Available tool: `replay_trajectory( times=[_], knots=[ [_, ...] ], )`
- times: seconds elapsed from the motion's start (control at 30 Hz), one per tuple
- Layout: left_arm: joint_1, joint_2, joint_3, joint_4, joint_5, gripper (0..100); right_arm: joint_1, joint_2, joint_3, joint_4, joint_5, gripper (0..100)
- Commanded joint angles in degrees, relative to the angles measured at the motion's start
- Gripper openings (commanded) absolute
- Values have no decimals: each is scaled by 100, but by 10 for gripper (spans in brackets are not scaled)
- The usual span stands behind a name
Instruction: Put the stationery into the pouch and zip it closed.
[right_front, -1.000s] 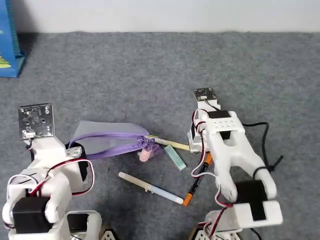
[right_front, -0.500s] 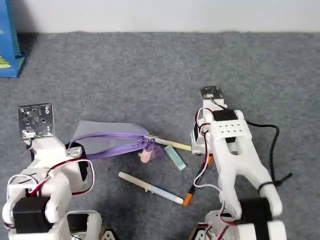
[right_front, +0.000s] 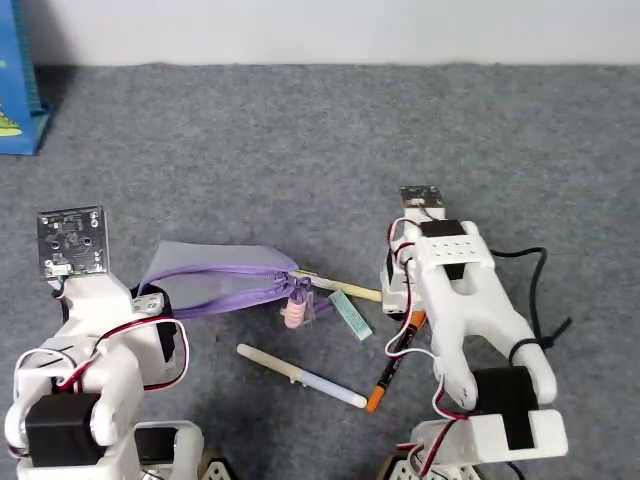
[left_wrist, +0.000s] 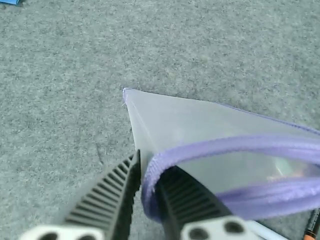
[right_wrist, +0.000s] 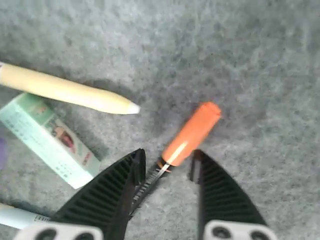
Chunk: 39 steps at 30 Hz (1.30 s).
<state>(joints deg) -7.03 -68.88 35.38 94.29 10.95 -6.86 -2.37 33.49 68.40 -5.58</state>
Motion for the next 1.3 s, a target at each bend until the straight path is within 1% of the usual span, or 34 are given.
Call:
replay_trajectory(
  times=[0.0, 0.17, 0.27, 0.47, 0.53, 0.63, 0.67, 0.7, 0.73, 0.8, 0.97, 1.1, 1.27],
  knots=[
    [-18, 97, 13, 35, -53, 13, 171, -13, -378, 75, -53, 210],
    [-18, 97, 13, 35, -53, 13, 180, 31, -378, 22, -62, 210],
    [-18, 97, 13, 44, -53, 13, 180, 66, -343, -312, -62, 209],
    [-18, 97, 13, 44, -53, 13, 180, 760, -378, -532, -132, 206],
    [-18, 97, 13, 44, -53, 13, 171, 919, -404, -505, -141, 160],
    [-18, 97, 13, 44, -53, 13, 171, 945, -580, -409, -53, 10],
    [-18, 97, 13, 44, -53, 13, 171, 910, -677, -268, -62, 6],
    [-18, 97, 13, 44, -53, 13, 163, 848, -765, -75, -62, 29],
    [-18, 97, 13, 44, -53, 13, 136, 769, -835, 154, -62, 34],
    [-18, 97, 13, 44, -53, 13, 92, 523, -1002, 567, -62, 5],
    [-18, 97, 13, 44, -53, 13, -145, -505, -1090, 1297, -62, 8],
    [-18, 97, 13, 44, -53, 13, -488, -1508, -1090, 1780, -62, 8],
    [-18, 97, 22, 44, -35, 13, -1121, -2923, -1090, 2281, -62, 8]
  ],
)
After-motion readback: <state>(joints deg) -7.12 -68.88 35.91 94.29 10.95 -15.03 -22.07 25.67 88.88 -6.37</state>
